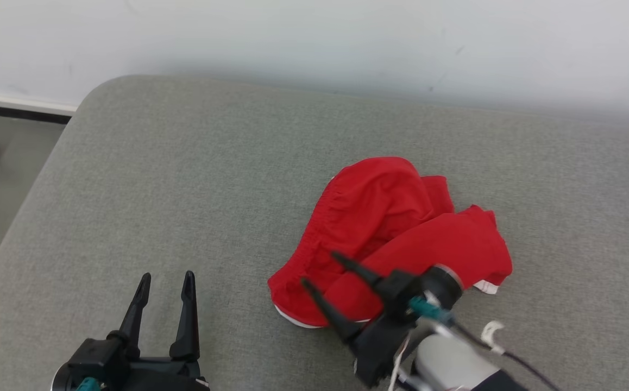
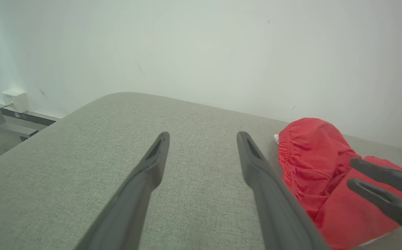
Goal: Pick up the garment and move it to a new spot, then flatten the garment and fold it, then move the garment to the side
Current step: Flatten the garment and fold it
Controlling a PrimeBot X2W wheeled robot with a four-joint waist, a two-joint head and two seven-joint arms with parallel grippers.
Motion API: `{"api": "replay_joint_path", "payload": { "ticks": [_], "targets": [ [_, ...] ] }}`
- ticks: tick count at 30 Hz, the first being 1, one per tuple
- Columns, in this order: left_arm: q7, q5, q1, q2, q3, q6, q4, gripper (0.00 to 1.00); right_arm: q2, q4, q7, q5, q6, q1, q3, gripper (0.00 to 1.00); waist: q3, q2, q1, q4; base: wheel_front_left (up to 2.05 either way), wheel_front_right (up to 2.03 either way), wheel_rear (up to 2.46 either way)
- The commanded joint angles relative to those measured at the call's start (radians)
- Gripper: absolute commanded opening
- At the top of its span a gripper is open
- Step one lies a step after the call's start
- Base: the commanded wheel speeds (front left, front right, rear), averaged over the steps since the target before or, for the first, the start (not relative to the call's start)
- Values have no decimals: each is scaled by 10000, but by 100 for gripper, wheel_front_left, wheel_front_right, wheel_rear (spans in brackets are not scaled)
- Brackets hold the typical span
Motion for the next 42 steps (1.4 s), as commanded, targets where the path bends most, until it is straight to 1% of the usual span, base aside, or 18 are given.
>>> {"api": "replay_joint_path", "payload": {
  "ticks": [1,6,10,14,20,21,26,31,37,42],
  "targets": [
    [-29,150,39,-8,64,14,-1,100,-201,-351,-44,50,-27,-38,-452,100,-166,0,0,-227,0,0,0],
    [-29,241,209,-10,213,14,-97,100,-701,-1338,-32,-231,-27,724,-2380,100,-371,0,0,-611,0,0,0],
    [-29,351,333,-1,273,13,-153,100,-942,-2092,-32,-564,-27,1527,-3954,100,-412,0,0,-975,0,0,0],
    [-29,429,318,45,294,14,-177,100,-936,-2733,-33,-872,-27,2421,-5192,100,-402,0,0,-1326,0,0,0],
    [-29,567,395,137,338,14,-212,100,-642,-3464,-34,-1224,-27,3661,-6585,100,-439,0,0,-1743,0,0,0],
    [-29,567,395,137,338,14,-212,100,-642,-3464,-34,-1224,-27,3661,-6585,100,-439,0,0,-1743,0,0,0],
    [-29,611,462,250,293,14,-126,100,-379,-3818,-34,-1379,-27,4630,-7338,100,-518,0,0,-1921,0,0,0],
    [-29,632,596,306,303,14,-110,100,-207,-3933,-34,-1522,-27,5190,-7736,100,-583,0,0,-1982,0,0,0],
    [-29,619,575,318,255,14,-104,100,-168,-3786,-33,-1589,-27,4955,-7647,100,-560,0,0,-1861,0,0,0],
    [-29,529,358,337,165,14,-84,100,-307,-3124,-31,-1597,-27,4345,-7256,100,-417,0,0,-1603,0,0,0]
  ]
}}
